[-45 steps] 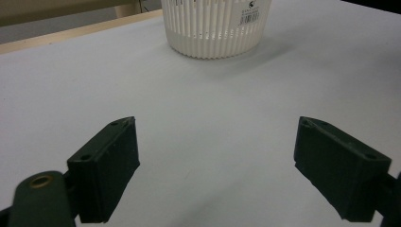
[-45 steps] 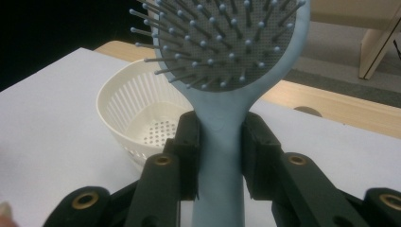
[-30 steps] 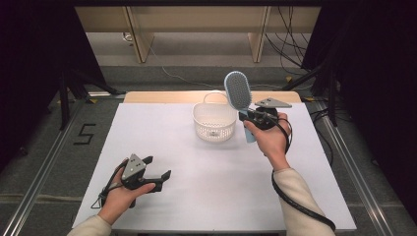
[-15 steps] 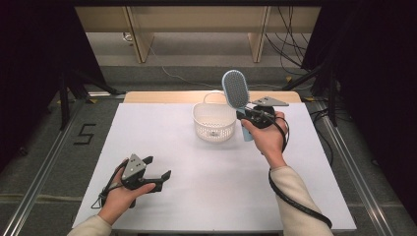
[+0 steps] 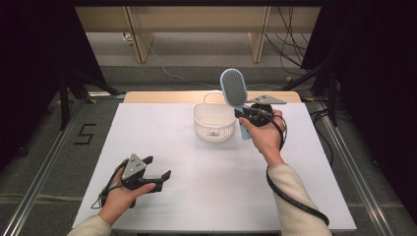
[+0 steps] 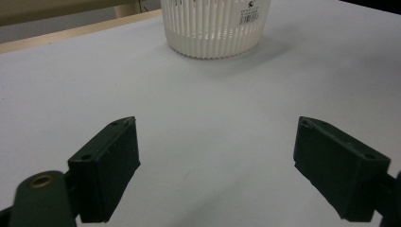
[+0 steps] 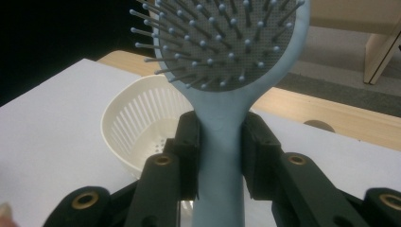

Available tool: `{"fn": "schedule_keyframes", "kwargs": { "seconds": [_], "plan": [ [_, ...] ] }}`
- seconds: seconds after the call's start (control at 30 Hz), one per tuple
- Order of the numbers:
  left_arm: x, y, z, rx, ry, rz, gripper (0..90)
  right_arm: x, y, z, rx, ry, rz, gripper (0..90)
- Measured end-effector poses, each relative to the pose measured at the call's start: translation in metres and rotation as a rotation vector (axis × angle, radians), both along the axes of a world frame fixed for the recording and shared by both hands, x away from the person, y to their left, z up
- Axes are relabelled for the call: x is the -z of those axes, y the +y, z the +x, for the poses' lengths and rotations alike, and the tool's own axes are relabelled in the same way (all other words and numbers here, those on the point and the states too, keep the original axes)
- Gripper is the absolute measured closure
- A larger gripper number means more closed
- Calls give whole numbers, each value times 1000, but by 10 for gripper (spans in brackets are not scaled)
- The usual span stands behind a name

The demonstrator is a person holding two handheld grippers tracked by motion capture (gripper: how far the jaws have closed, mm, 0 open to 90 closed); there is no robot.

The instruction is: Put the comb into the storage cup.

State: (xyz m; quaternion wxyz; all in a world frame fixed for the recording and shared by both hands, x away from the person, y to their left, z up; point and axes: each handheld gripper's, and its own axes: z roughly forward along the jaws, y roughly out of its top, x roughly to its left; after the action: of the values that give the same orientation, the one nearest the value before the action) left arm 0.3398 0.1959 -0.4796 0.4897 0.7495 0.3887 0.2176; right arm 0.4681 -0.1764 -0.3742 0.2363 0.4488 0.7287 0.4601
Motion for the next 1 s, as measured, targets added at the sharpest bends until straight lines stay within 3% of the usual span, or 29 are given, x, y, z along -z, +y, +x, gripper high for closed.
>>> {"fn": "schedule_keyframes", "kwargs": {
  "seconds": [1.0],
  "plan": [
    [0,-1,0,2,-1,-6,145,-11,8,10,3,-15,3,711]
  ]
}}
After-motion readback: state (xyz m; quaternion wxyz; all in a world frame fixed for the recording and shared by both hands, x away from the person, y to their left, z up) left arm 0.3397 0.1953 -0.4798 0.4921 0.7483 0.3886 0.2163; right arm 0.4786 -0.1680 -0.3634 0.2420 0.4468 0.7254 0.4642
